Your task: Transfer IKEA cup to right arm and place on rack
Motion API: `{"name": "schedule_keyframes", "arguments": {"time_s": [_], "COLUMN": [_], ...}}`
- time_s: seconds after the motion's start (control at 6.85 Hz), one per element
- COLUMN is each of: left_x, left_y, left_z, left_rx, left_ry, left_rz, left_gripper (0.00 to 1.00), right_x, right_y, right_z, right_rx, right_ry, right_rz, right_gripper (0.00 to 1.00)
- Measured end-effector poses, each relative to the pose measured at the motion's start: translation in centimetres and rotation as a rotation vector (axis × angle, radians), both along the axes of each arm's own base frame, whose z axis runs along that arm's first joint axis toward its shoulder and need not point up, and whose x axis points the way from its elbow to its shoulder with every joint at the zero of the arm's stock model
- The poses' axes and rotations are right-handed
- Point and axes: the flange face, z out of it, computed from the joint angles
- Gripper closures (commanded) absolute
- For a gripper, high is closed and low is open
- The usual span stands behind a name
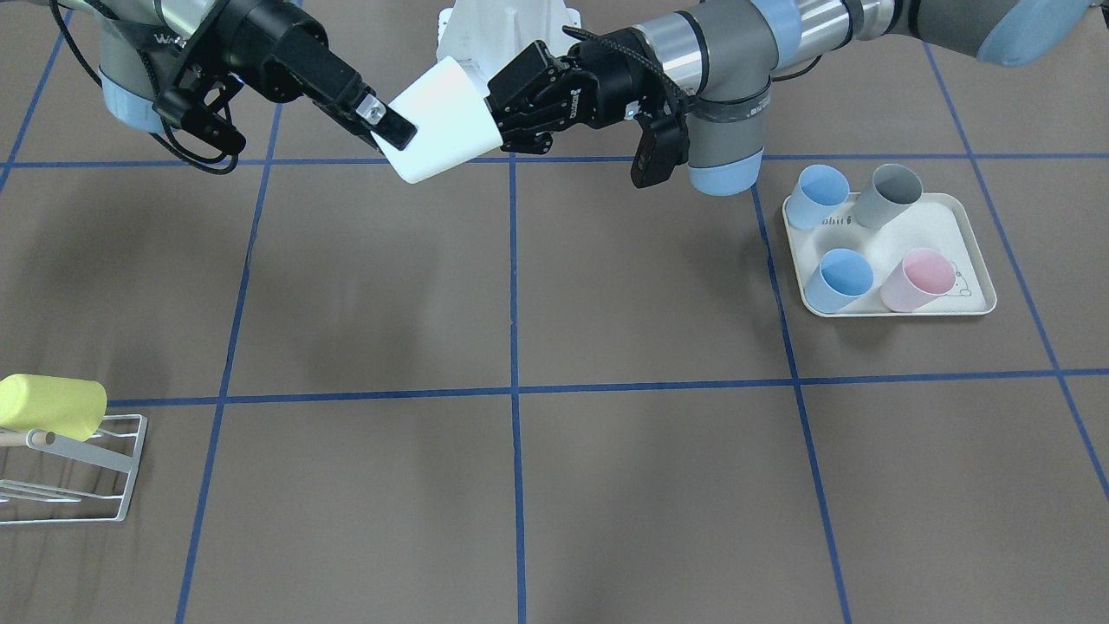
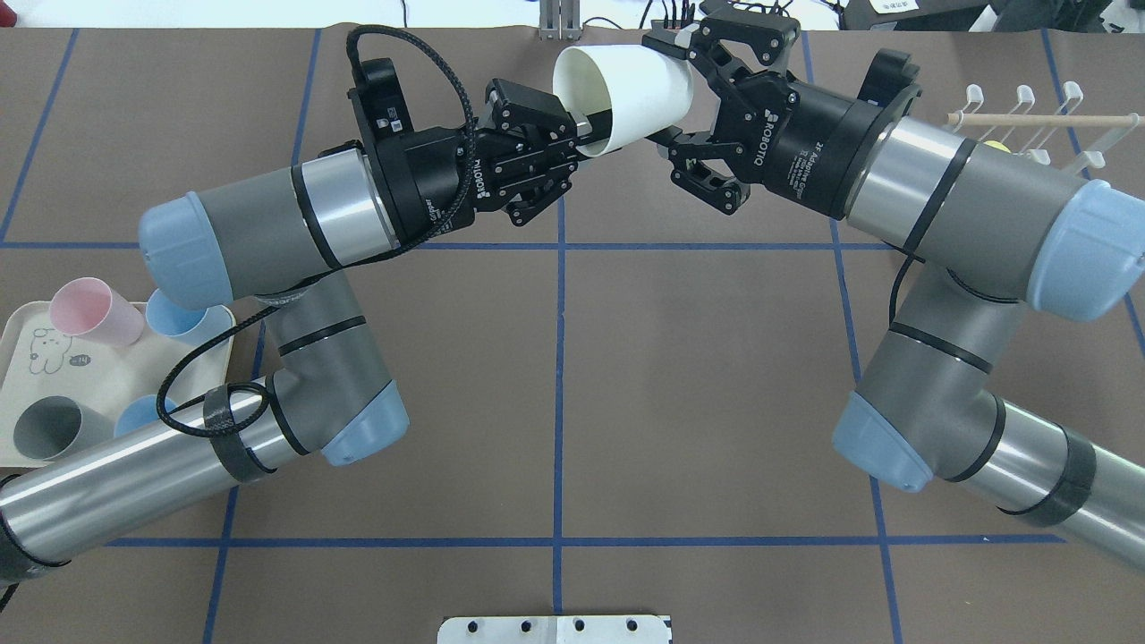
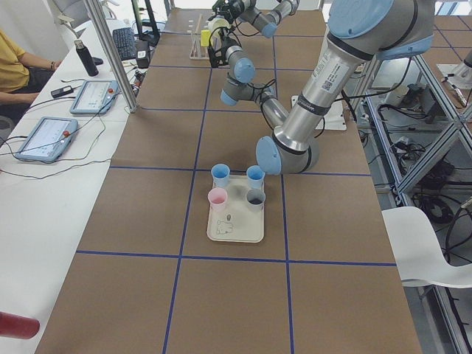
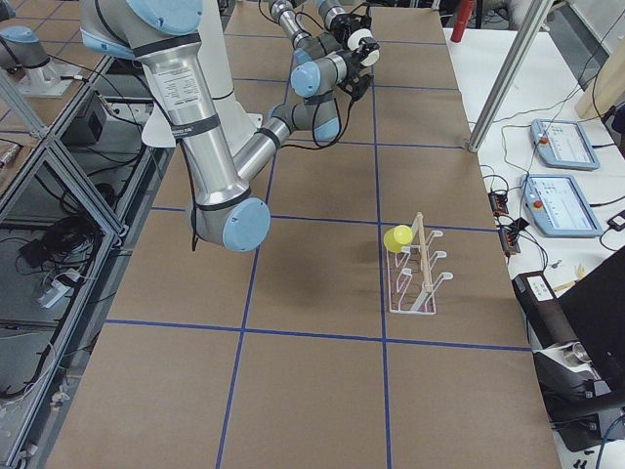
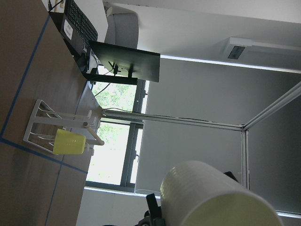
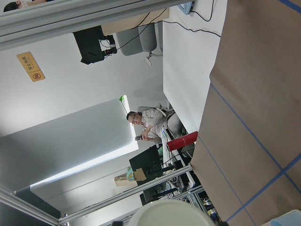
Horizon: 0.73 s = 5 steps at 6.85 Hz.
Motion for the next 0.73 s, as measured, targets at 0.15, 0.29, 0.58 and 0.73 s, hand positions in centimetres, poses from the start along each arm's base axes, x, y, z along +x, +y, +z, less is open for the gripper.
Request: {"name": "schedule_keyframes", "arguments": {"time_s": [0.15, 0.29, 0.58, 0.73], "left_x": [0.0, 0.0, -0.4, -0.8], "left_y": [0.0, -0.1, -0.6, -1.0], "left_z": [0.1, 0.2, 0.8, 1.4], "left_rx": [0.000, -0.001, 0.005, 0.019], "left_ry": [-0.002, -0.005, -0.020, -0.042], "left_rz": [-0.001, -0.004, -0.024, -0.052], "left_gripper": [0.25, 0.25, 0.25, 0.25], "right_x": [0.0, 0.1, 0.6, 1.0], "right_y": [0.0, 0.0, -0.3, -0.4], "right_z": [0.0, -0.1, 0.6, 2.1], "right_rx": [0.000, 0.001, 0.004, 0.024], "right_ry": [-0.001, -0.002, 0.016, 0.075], "right_rz": [0.000, 0.002, 0.018, 0.051], "right_gripper": [1.00, 1.00, 1.00, 1.00]}}
